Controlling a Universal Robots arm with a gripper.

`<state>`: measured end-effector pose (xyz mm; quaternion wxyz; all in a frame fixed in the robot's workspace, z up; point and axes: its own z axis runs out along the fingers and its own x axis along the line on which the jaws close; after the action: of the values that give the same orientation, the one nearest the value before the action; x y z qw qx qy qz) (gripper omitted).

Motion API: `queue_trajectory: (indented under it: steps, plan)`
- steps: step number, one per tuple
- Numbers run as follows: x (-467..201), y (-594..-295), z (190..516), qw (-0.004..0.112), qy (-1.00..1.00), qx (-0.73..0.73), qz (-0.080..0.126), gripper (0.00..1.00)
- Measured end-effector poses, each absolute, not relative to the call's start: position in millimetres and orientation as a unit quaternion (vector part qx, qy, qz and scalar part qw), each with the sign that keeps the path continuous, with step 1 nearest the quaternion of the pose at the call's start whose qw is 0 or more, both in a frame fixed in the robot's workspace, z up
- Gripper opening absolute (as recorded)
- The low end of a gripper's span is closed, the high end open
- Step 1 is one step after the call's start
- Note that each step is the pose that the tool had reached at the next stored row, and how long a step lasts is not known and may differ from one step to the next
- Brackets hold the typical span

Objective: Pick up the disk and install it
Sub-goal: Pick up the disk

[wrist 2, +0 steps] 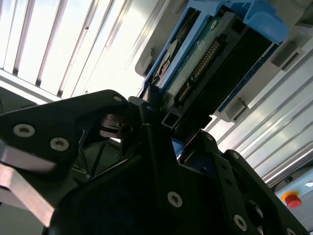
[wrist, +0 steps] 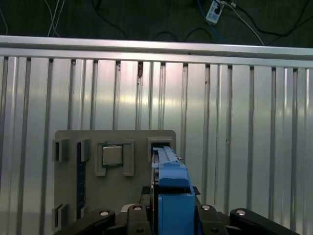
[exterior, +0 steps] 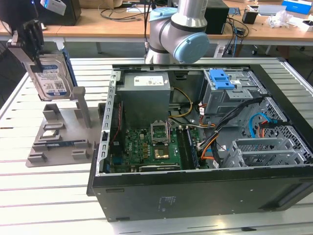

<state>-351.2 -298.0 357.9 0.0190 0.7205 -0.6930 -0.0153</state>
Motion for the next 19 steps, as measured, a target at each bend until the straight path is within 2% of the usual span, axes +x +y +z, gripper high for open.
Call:
queue_trajectory:
  steps: [19]
  plan:
    - [-351.2,-294.4,418.1,0.019,-0.693,0.721,-0.015,0.36]
